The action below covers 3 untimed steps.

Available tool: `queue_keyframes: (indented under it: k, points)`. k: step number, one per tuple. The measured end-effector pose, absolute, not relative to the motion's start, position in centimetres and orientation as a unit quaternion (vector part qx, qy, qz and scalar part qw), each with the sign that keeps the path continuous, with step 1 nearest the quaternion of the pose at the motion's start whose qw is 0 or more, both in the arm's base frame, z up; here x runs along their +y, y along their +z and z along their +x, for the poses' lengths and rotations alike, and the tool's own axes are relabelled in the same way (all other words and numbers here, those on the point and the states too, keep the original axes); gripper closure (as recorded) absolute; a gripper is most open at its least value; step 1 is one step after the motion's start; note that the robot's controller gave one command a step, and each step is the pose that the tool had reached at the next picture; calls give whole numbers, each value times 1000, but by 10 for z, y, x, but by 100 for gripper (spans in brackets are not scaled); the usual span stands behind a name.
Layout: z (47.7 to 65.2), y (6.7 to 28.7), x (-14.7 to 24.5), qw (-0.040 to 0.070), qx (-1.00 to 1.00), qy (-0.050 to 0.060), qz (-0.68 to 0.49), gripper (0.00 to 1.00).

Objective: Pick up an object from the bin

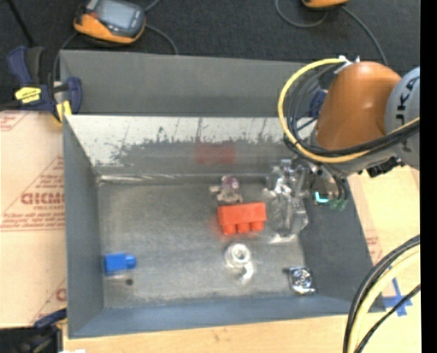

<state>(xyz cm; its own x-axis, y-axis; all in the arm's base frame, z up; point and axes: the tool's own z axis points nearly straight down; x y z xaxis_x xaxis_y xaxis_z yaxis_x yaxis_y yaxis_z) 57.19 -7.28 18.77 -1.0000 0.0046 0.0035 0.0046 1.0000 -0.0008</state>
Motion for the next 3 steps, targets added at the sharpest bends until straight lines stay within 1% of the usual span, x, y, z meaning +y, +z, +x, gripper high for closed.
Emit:
queue_keyframes:
  k: [1,2,3]
  points:
    - [583,67,-43,1,-1000,0,6,0]
    - [585,70,-44,-2,-1000,1,7,0]
    - [577,72,-18,-1,-1000,0,-24,0]
